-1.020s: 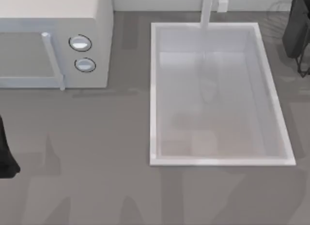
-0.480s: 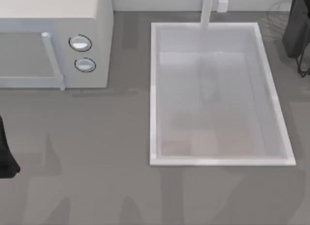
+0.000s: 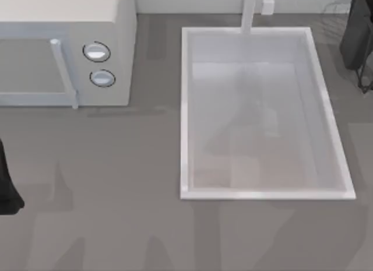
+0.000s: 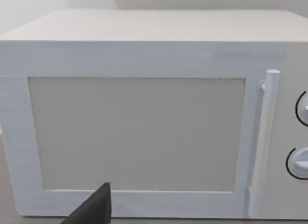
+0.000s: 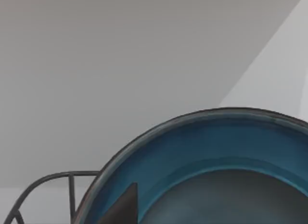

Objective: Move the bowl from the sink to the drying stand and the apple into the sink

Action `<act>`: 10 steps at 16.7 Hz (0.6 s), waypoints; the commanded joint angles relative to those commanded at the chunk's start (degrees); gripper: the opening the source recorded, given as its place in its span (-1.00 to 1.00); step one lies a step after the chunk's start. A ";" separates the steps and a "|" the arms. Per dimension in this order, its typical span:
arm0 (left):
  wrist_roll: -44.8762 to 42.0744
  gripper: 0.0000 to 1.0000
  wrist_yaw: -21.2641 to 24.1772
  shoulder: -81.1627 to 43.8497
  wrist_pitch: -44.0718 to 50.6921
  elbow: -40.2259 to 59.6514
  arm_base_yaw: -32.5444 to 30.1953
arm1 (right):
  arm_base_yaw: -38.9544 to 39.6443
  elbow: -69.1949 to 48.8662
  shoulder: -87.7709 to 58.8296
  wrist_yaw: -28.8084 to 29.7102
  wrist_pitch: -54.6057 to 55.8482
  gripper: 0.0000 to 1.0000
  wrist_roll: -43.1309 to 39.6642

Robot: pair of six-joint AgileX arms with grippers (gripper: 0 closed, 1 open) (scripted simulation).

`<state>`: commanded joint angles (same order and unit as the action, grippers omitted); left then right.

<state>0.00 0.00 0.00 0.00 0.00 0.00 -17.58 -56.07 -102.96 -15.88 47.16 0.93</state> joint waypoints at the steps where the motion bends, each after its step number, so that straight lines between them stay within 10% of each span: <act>1: 0.00 1.00 0.00 0.00 0.00 0.00 0.00 | 0.00 0.00 0.00 0.00 0.00 1.00 0.00; 10: 0.00 1.00 0.00 0.00 0.00 0.00 0.00 | 0.35 0.82 1.78 0.11 -0.69 1.00 0.00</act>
<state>0.00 0.00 0.00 0.00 0.00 0.00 -17.22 -55.25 -101.18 -15.77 46.47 0.93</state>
